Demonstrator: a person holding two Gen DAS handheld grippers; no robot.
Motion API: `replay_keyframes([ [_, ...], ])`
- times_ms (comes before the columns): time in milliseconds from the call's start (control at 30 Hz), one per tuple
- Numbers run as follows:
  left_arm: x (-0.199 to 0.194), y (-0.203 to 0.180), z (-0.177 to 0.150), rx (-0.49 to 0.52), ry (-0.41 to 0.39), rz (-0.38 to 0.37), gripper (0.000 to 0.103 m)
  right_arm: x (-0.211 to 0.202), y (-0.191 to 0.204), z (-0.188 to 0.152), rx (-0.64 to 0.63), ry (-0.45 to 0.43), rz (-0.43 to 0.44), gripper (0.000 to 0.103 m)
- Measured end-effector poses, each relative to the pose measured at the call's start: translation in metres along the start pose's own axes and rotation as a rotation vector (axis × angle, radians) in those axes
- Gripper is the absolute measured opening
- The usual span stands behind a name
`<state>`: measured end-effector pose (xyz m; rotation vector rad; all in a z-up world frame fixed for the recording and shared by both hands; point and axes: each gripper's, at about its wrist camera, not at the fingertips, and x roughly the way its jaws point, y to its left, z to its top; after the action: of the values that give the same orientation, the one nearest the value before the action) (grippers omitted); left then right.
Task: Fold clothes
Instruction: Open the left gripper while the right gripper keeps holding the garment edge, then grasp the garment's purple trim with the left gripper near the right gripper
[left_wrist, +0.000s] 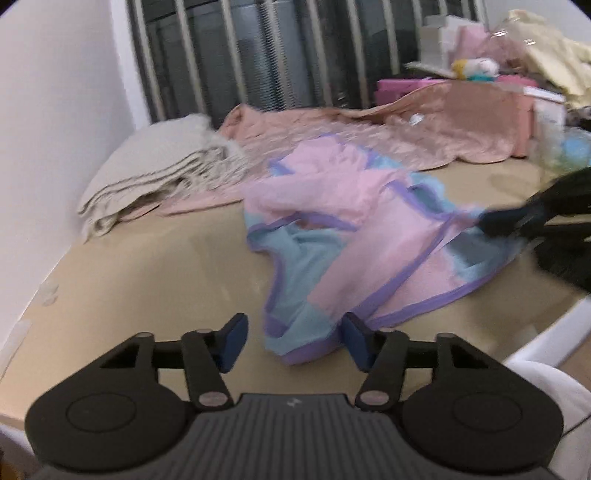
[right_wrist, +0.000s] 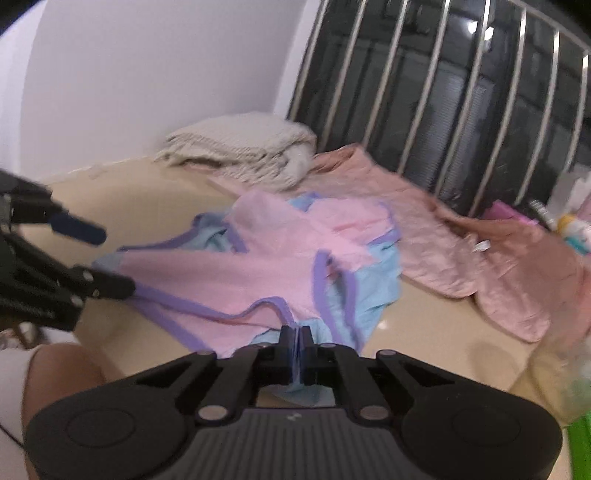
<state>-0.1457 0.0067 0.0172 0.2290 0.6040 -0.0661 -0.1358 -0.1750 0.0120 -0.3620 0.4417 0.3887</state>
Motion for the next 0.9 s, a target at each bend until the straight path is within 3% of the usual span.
replay_keyframes([
  [133,-0.01,0.0,0.004,0.02,-0.033,0.115,0.054,-0.029,-0.005,0.011,0.009,-0.07,-0.091,0.001],
  [233,-0.02,-0.004,0.007,0.051,-0.088,0.208,0.072,-0.052,-0.01,0.017,0.033,-0.108,-0.116,0.001],
  [267,-0.017,-0.006,0.007,0.058,-0.078,0.213,0.072,-0.057,-0.011,0.017,0.04,-0.108,-0.113,0.001],
  [367,-0.02,-0.008,0.005,0.044,-0.04,0.11,0.071,-0.06,-0.013,0.014,0.056,-0.093,-0.095,0.001],
  [533,-0.043,-0.035,0.011,-0.005,-0.103,-0.114,0.075,-0.059,-0.016,0.011,0.074,-0.088,-0.081,0.001],
  [600,-0.038,-0.06,0.01,0.109,-0.136,-0.089,0.076,-0.064,-0.015,0.017,0.082,-0.118,-0.065,0.001],
  [667,-0.03,-0.076,0.011,0.159,-0.165,-0.06,0.076,-0.071,-0.013,0.023,0.066,-0.148,-0.065,0.001],
  [767,-0.022,-0.077,0.018,0.134,-0.167,-0.062,0.076,-0.077,-0.011,0.026,0.055,-0.157,-0.064,0.001],
  [900,-0.018,-0.061,0.016,0.122,-0.144,-0.005,0.076,-0.077,-0.014,0.019,0.074,-0.133,-0.083,0.001],
])
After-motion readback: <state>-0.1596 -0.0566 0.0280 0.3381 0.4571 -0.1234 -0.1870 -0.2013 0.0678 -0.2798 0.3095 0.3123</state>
